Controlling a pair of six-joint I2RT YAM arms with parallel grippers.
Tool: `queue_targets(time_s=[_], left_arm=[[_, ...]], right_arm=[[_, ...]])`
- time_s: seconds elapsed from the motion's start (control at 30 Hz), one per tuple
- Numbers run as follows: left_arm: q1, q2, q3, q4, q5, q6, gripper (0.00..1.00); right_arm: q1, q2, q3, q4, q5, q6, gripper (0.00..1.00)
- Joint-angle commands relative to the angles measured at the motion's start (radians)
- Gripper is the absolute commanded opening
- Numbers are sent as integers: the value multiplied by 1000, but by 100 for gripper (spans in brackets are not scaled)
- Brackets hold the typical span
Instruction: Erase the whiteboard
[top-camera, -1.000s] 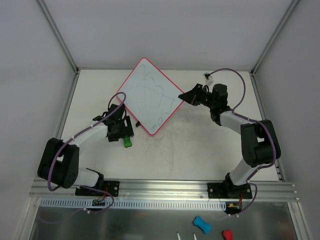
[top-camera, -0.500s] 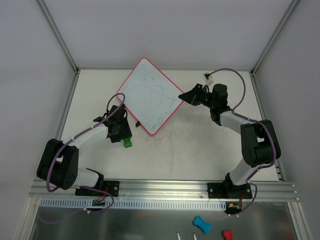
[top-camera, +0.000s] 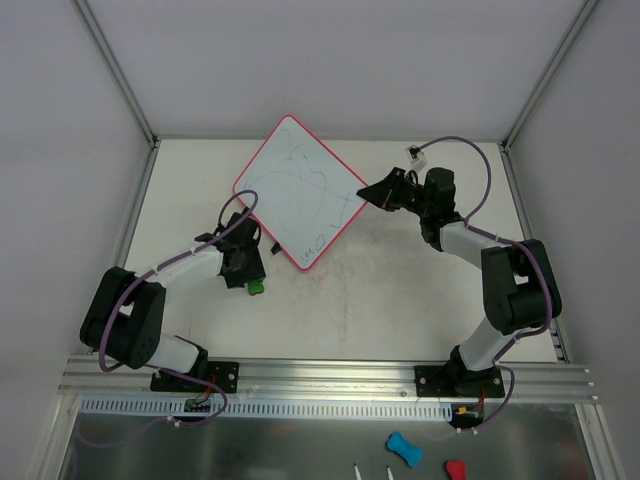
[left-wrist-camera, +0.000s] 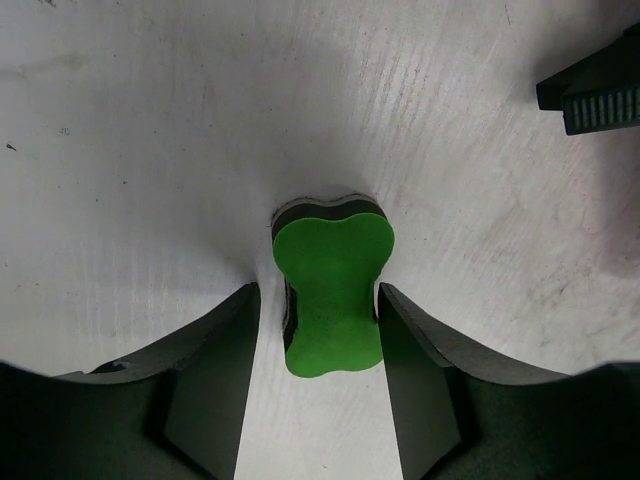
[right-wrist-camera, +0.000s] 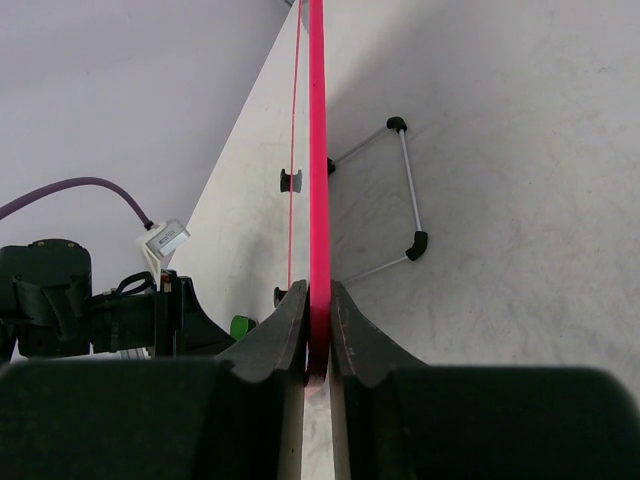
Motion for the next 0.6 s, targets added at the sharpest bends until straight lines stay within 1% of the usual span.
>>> queue_targets(time_s=[0.0,0.1,0.17,0.2,0.27,0.33,0.43,0.57], left_arm=[[-12,11,37,-16,-24,-16,50],[-13,10,42,-16,-27,-13,50],[-15,11,43,-16,-27,-11,42],[-16,11,43,-16,-27,-9,39],[-18,14,43,-16,-28,-8,29],[-19,14,43,-16,-30,-6,27],[-21,10,42,-17,-36,-9,21],[-19,-9,39,-17,-50,-3,18]], right_arm=[[-2,-1,23,8,10,-59,0],[-1,2,25,8,7,-56,0],[0,2,25,8,9,-58,0],[-1,2,25,8,7,-56,0],[0,4,25,8,7,-56,0],[-2,4,25,8,6,-58,0],[-1,4,25,8,6,-58,0],[-2,7,25,8,4,-58,0]])
